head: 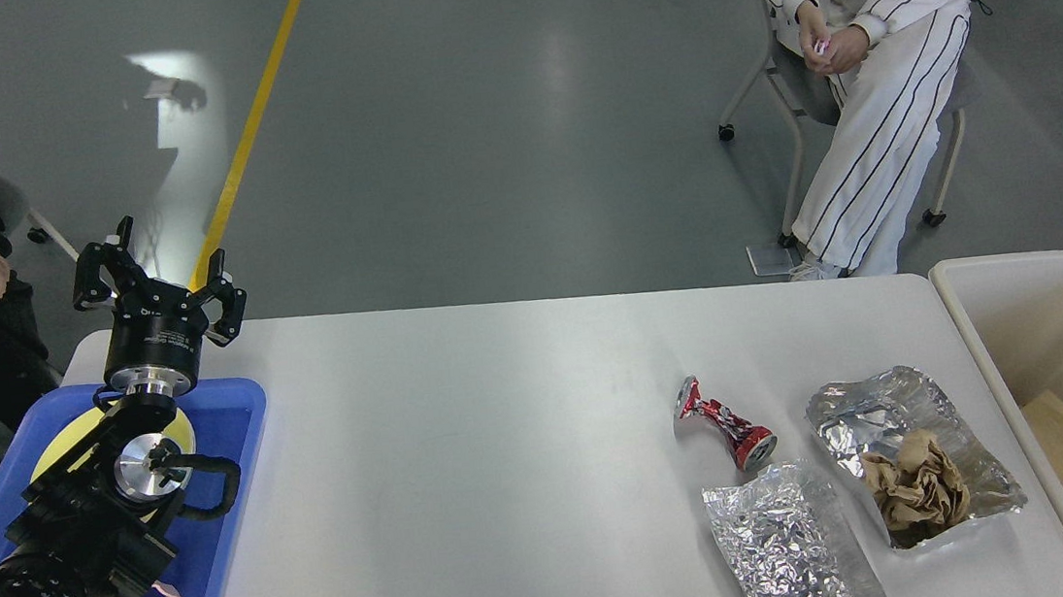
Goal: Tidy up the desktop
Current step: 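Lift the white cup and drop it into the white bin, then move the right gripper down to the silver foil bag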
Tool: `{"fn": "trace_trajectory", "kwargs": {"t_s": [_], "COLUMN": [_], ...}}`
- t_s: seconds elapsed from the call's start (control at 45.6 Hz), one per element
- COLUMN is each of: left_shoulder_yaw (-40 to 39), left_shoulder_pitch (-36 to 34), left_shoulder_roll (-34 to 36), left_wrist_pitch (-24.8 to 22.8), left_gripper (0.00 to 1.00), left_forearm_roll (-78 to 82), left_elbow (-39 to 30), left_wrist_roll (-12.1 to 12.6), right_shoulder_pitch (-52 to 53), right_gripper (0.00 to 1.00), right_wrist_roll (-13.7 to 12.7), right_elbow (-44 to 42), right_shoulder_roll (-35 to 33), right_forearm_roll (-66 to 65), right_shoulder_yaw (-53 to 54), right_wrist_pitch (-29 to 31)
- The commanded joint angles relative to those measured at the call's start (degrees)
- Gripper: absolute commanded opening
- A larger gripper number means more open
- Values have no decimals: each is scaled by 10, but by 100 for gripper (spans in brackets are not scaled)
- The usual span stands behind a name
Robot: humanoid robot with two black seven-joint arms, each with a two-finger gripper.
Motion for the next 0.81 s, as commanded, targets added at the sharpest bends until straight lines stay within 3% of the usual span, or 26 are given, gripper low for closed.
{"fn": "trace_trajectory", "kwargs": {"t_s": [0.0,0.416,0.657,0.789], "left_shoulder_yaw": [0,0,0,0], "left_shoulder_pitch": [0,0,0,0], "left_shoulder_roll": [0,-1,0,-1], "left_wrist_pitch": [0,0,0,0], "left_gripper": [97,97,97,97], "left_forearm_roll": [0,0,0,0], "left_elbow": [0,0,0,0], "left_wrist_roll": [0,0,0,0], "right_shoulder_pitch": [-22,-15,116,220], "right_gripper": [100,100,100,100], "right_wrist_roll": [-2,-2,-18,-19], "right_elbow": [1,-2,10,55], "right_shoulder_roll": [13,14,23,25], "right_forearm_roll": [0,0,-1,-2], "right_shoulder_yaw": [-8,-4,-10,-12], "right_wrist_pitch": [1,2,30,86]}}
